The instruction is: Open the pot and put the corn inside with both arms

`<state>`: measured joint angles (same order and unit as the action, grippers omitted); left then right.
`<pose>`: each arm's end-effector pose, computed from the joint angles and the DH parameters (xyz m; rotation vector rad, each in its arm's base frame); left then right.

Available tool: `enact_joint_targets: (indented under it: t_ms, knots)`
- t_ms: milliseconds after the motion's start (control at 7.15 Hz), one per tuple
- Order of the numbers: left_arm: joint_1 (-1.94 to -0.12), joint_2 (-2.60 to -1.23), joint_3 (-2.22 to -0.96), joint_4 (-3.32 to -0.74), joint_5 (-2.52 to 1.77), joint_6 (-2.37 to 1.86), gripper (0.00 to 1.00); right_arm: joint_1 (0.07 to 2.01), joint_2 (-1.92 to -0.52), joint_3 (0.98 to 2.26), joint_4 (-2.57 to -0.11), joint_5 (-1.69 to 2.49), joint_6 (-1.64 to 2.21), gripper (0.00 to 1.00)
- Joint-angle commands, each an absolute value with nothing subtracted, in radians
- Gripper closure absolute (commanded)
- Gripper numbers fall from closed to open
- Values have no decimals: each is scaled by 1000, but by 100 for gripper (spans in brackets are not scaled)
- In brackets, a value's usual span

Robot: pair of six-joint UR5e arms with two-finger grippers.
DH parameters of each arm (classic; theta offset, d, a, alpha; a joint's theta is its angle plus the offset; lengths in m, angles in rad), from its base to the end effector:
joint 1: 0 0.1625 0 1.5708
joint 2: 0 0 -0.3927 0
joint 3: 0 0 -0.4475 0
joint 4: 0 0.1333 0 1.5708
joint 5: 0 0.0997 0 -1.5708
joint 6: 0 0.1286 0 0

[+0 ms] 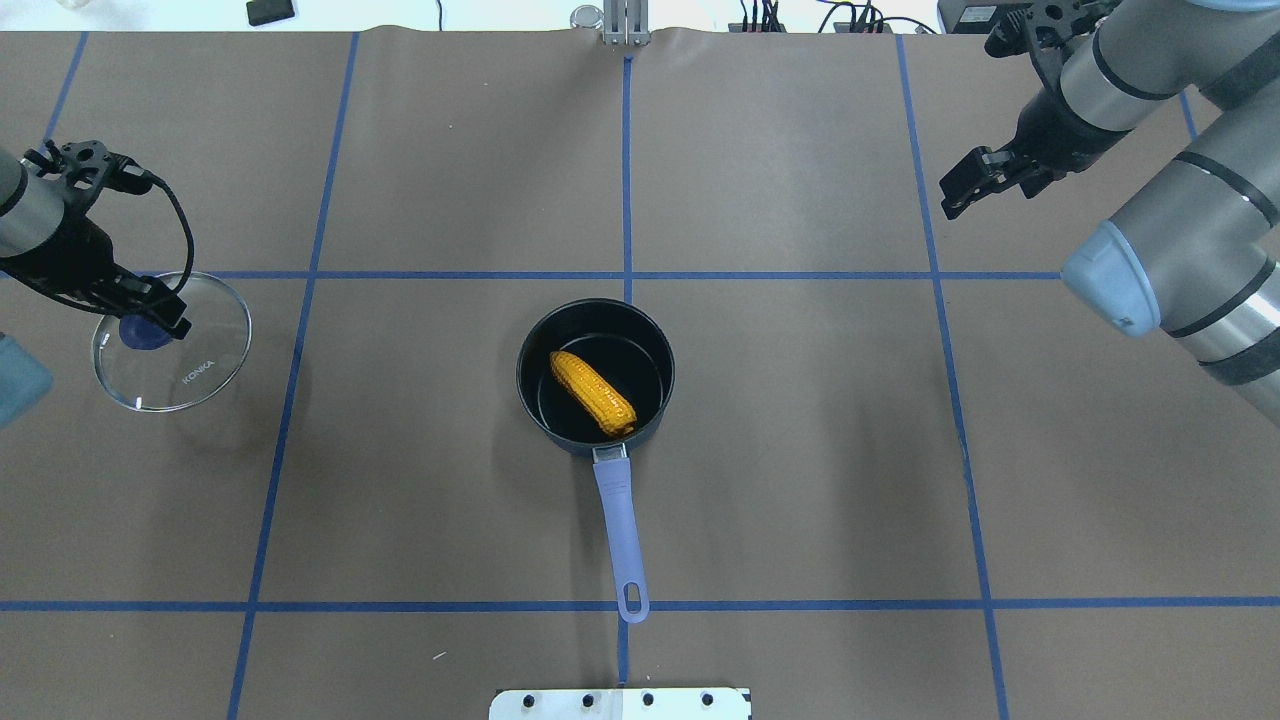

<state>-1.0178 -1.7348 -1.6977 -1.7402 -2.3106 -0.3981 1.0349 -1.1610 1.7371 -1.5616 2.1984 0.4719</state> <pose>0.2883 -0.5558 0.4624 0.0579 0.8495 0.3157 -0.2936 -0.6076 0.3106 0.2014 -0.8077 -0.2439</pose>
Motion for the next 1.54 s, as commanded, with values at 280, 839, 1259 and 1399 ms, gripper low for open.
enact_joint_targets:
  t_ms: [280, 839, 1259, 1399]
  knots:
    - [-1011, -1747, -1654, -1741, -2313, -397, 32, 1014, -1161, 1723, -1562, 2131, 480, 0]
    - [-1011, -1762, -1632, -1741, -2312, -397, 29, 1011, -1161, 1720, -1562, 2129, 482, 0]
    - [-1011, -1770, -1628, -1741, -2313, -397, 20, 1011, -1161, 1717, -1562, 2129, 482, 0]
    - [-1011, -1770, -1628, -1743, -2313, -397, 13, 1011, -1161, 1717, -1562, 2129, 482, 0]
